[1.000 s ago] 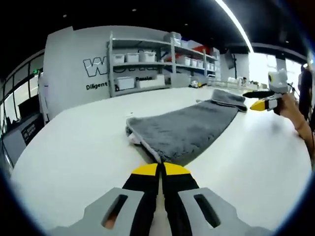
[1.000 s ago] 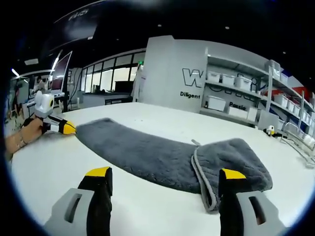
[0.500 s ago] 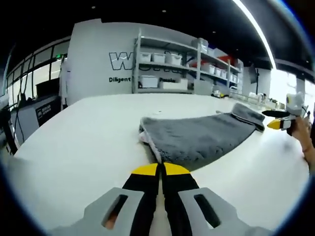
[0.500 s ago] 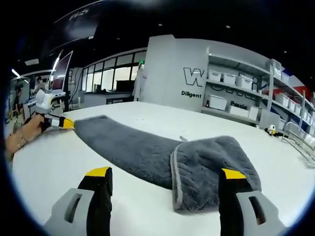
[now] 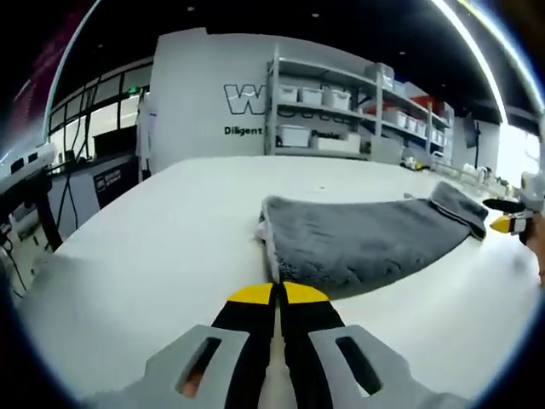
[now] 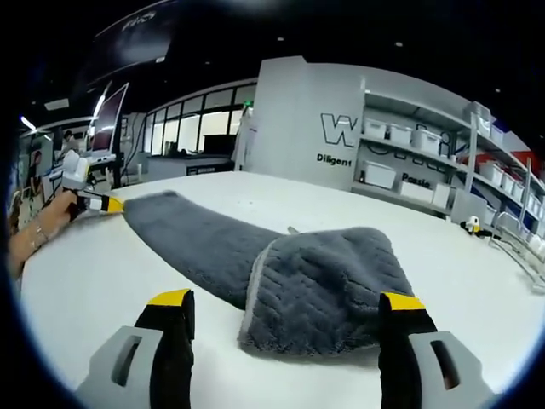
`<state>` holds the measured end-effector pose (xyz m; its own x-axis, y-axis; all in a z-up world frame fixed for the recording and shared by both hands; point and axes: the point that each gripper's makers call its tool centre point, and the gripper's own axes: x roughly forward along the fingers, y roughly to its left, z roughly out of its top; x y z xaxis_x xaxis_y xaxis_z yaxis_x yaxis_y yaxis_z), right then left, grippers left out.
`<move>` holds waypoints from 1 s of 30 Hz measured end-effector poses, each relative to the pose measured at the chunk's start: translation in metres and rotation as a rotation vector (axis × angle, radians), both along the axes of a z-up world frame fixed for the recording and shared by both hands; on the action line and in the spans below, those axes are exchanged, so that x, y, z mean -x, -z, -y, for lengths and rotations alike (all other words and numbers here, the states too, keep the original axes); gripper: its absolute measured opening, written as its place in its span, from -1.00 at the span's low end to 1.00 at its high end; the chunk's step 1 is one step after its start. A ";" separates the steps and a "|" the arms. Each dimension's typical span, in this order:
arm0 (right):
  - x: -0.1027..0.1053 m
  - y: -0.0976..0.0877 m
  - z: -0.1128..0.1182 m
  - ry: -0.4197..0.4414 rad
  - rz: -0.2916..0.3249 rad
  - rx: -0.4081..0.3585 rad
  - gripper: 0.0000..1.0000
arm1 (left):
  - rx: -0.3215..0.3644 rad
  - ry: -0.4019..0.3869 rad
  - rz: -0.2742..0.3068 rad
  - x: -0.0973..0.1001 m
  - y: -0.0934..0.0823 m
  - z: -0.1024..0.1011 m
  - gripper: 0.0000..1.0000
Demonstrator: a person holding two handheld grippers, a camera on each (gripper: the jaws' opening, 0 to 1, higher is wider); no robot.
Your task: Open the folded towel by lifting each exposed corner and separating the folded layers until the towel lies flat within the target outline without major curled edges
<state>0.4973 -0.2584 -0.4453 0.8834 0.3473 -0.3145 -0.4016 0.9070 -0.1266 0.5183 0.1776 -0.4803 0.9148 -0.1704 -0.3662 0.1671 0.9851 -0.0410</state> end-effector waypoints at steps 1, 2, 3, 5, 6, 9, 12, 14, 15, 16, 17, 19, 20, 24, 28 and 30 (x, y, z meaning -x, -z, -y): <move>0.000 0.000 0.000 -0.001 -0.001 0.001 0.80 | -0.005 -0.010 0.000 0.001 0.000 -0.003 -0.97; 0.000 0.001 0.000 -0.001 -0.002 0.002 0.80 | -0.015 -0.019 0.000 0.001 0.000 -0.005 -0.97; 0.000 0.001 -0.001 -0.002 -0.003 0.004 0.79 | -0.030 -0.026 0.001 0.002 -0.001 -0.008 -0.97; 0.000 0.003 -0.003 -0.006 -0.007 0.010 0.78 | -0.052 -0.037 0.001 0.004 0.000 -0.012 -0.97; 0.001 0.005 -0.005 -0.011 -0.011 0.015 0.78 | -0.057 -0.044 0.001 0.005 0.000 -0.014 -0.97; 0.002 0.008 -0.010 -0.031 -0.016 0.037 0.78 | -0.052 -0.076 0.011 0.003 -0.003 -0.024 -0.96; 0.003 0.006 -0.016 -0.052 -0.004 0.050 0.73 | -0.043 -0.103 0.027 0.004 -0.005 -0.031 -0.96; 0.004 0.005 -0.018 -0.062 0.003 0.051 0.70 | -0.039 -0.119 0.034 0.004 -0.006 -0.035 -0.96; 0.004 0.004 -0.019 -0.068 0.008 0.049 0.70 | -0.041 -0.124 0.034 0.005 -0.006 -0.036 -0.96; 0.004 0.003 -0.020 -0.073 0.012 0.047 0.69 | -0.042 -0.132 0.034 0.006 -0.005 -0.038 -0.96; 0.004 0.003 -0.020 -0.076 0.014 0.047 0.69 | -0.048 -0.140 0.033 0.006 -0.005 -0.040 -0.96; 0.005 0.003 -0.022 -0.083 0.015 0.051 0.68 | -0.058 -0.161 0.029 0.004 -0.004 -0.046 -0.96; 0.005 0.003 -0.024 -0.090 0.017 0.054 0.66 | -0.059 -0.173 0.031 0.004 -0.004 -0.048 -0.96; 0.007 0.006 -0.032 -0.121 0.014 0.073 0.57 | -0.088 -0.188 0.060 0.003 -0.010 -0.048 -0.93; 0.008 0.006 -0.038 -0.152 0.015 0.076 0.57 | -0.071 -0.181 0.115 0.006 -0.025 -0.045 -0.67; 0.010 0.006 -0.041 -0.166 0.013 0.074 0.57 | -0.067 -0.185 0.111 0.009 -0.028 -0.045 -0.40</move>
<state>0.4877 -0.2174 -0.4518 0.8201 0.4652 -0.3332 -0.5430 0.8162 -0.1971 0.5093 0.2225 -0.4526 0.9634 0.0252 -0.2668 -0.0167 0.9993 0.0341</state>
